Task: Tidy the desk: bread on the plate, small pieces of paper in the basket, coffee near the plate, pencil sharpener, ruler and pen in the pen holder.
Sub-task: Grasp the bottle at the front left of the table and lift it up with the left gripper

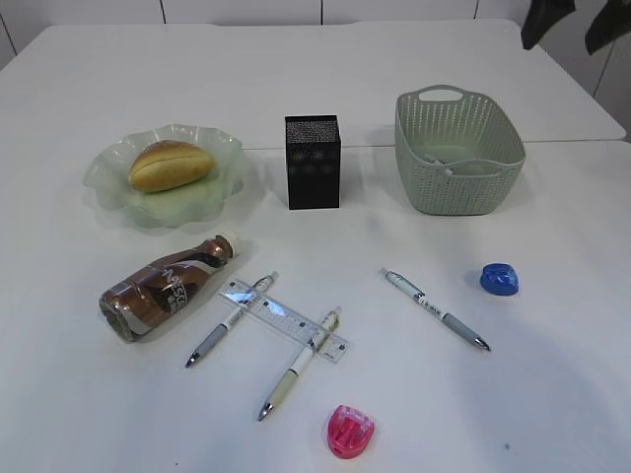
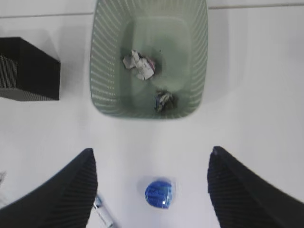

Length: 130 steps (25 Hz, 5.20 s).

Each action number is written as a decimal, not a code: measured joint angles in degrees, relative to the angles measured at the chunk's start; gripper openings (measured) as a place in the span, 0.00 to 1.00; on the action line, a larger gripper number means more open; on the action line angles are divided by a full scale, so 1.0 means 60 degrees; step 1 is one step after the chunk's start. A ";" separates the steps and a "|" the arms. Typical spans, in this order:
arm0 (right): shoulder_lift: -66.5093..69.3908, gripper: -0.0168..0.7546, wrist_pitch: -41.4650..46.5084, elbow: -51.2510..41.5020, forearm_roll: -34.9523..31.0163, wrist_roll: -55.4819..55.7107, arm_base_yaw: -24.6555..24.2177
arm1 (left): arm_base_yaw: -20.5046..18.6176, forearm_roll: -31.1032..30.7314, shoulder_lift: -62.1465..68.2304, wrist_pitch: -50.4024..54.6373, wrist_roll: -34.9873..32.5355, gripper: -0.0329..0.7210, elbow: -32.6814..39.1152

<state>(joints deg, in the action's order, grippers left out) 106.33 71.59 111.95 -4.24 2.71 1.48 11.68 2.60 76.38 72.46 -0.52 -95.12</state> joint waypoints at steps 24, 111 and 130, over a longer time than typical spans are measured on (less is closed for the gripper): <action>-0.7663 0.75 -0.0565 -0.8815 -0.0786 -0.0224 0.0000 | 0.1510 -0.0892 0.2345 -0.0170 -0.0827 0.71 0.1876; -0.8567 0.75 -0.0167 -0.8995 -0.0707 -0.0768 0.0000 | 0.1524 -0.0264 0.9136 -0.1006 -0.2042 0.82 -0.1123; -0.8567 0.75 -0.0239 -0.8995 -0.0707 -0.0805 0.0000 | 0.1524 -0.0350 0.9444 -0.0982 -0.2061 0.48 -0.1185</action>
<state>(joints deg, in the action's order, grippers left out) 54.93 70.15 57.98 -8.48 -2.12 1.48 20.82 0.50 133.05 66.57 -12.89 -102.22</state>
